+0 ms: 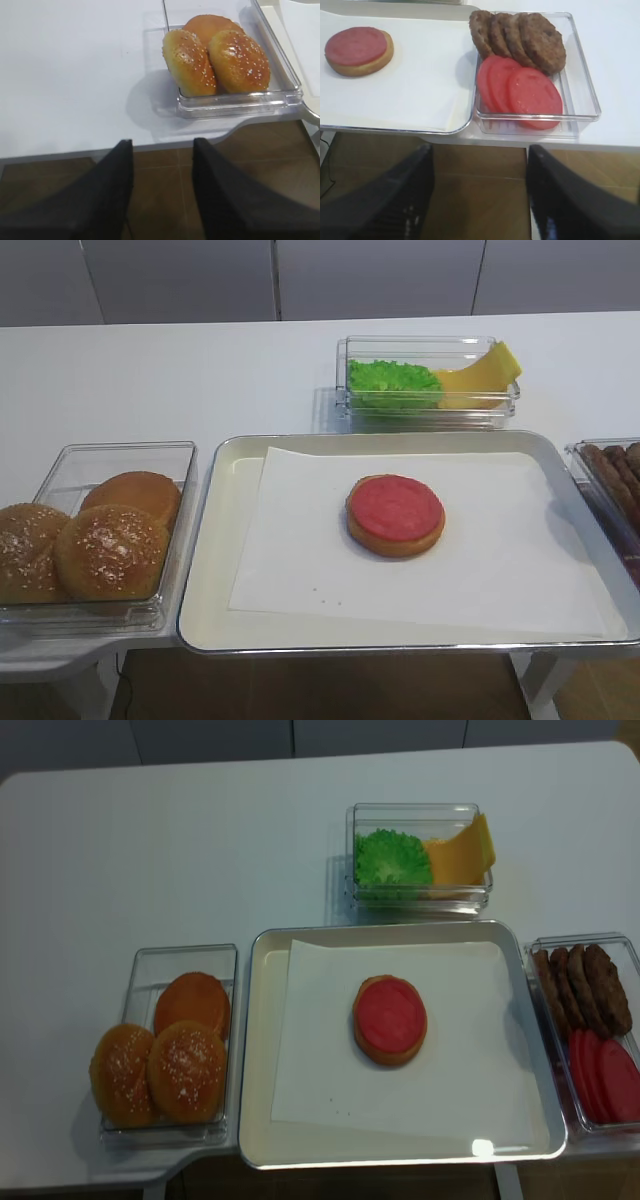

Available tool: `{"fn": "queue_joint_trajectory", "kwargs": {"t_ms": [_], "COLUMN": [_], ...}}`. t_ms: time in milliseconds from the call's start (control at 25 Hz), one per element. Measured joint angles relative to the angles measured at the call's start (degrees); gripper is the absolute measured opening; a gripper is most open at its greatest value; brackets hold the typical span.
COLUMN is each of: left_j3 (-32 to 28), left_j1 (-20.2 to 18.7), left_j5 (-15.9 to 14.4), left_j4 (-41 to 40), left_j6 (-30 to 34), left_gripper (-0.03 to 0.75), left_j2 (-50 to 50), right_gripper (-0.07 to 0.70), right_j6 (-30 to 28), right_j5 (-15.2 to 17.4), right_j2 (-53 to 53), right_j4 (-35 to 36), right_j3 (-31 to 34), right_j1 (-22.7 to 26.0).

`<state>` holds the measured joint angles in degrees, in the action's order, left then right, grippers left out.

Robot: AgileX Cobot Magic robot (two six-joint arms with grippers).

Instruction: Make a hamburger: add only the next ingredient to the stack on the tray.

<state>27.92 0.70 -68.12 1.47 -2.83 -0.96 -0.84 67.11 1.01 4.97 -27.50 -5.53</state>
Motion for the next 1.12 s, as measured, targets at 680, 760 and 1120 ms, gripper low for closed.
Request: {"fn": "queue_joint_trajectory", "kwargs": {"t_ms": [680, 760, 1120], "left_j3": [0.0, 0.0, 0.0], "left_j1": [0.0, 0.0, 0.0], "left_j5": [0.0, 0.0, 0.0], "left_j4": [0.0, 0.0, 0.0], "left_j6": [0.0, 0.0, 0.0], "left_gripper": [0.299, 0.298, 0.299], "left_j2": [0.0, 0.0, 0.0], "right_gripper": [0.439, 0.439, 0.439], "right_j6": [0.3, 0.3, 0.3], "right_j5": [-0.9, -0.9, -0.9], "right_j2": [0.0, 0.0, 0.0], "right_j4": [-0.3, -0.3, -0.4], "right_j3": [0.3, 0.3, 0.3], "right_j1": [0.0, 0.0, 0.0]}}
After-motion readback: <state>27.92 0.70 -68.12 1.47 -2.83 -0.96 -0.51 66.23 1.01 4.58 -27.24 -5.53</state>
